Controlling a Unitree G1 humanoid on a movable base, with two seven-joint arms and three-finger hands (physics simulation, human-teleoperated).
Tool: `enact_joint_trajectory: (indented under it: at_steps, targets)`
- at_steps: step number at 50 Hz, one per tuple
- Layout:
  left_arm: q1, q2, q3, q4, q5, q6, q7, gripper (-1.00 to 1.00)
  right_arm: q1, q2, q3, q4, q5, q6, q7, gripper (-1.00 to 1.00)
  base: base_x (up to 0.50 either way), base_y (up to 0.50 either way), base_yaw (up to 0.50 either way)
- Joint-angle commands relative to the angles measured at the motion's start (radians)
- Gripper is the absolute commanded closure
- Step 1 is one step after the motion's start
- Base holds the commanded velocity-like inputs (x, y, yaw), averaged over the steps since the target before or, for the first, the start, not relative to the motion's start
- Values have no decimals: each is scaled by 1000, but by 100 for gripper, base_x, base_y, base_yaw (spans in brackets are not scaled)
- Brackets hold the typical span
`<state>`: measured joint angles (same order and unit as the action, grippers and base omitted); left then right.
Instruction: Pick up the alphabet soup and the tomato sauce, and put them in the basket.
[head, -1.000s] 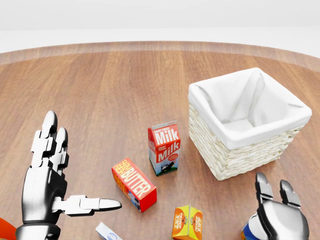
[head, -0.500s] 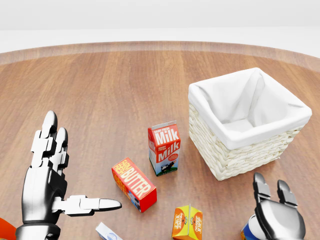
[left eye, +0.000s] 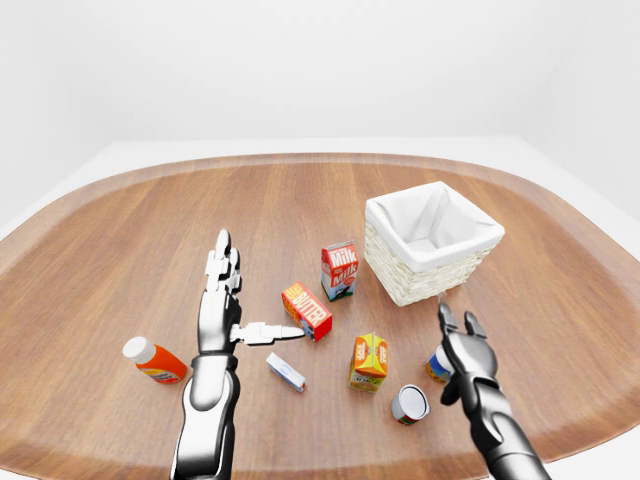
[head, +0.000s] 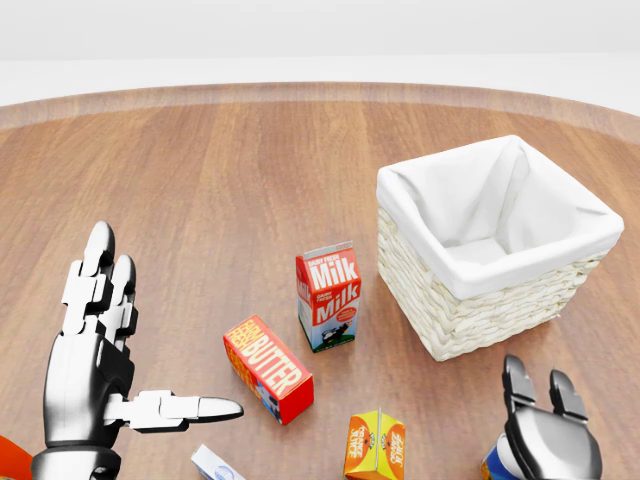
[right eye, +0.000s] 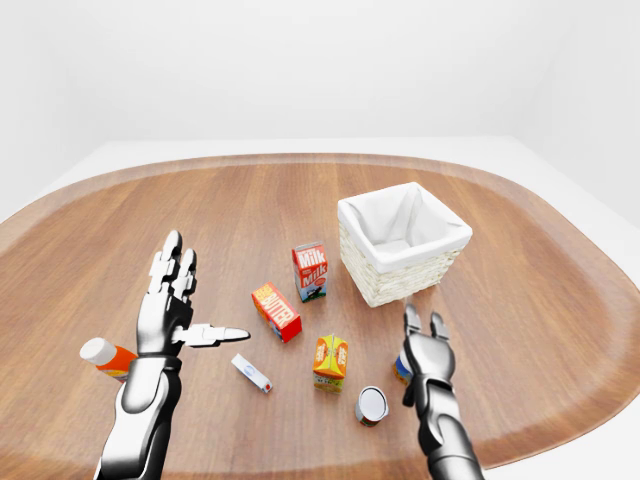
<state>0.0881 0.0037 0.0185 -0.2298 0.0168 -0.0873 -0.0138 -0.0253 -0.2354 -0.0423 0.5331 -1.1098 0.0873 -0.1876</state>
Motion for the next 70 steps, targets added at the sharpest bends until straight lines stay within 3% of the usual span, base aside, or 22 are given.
enact_joint_trajectory:
  at_steps: [1,18,19,20,42,53,70]
  targets:
    - [1,0,1,-6,-4,0,-1,-100,-26,-7,16,78,21,0,-45,-100,0,0,0]
    - [1,0,1,-6,-4,0,-1,-100,-46,-10,33,132,37,0,-69,-100,0,0,0]
    - [1,0,1,-6,-3,0,0,-100,-42,-11,34,124,37,0,-69,-74,0,0,0]
    - [1,0,1,-6,-4,0,-1,-100,-37,-11,35,118,37,0,-73,100,0,0,0]
    - [1,0,1,-6,-4,0,-1,-100,-18,-4,34,82,29,0,-74,100,0,0,0]
    - [1,0,1,-6,-3,0,-1,-100,113,32,-2,-224,-20,0,-11,100,0,0,0]
    - [1,0,1,-6,-4,0,0,-100,230,91,-93,-567,-49,0,-68,100,0,0,0]
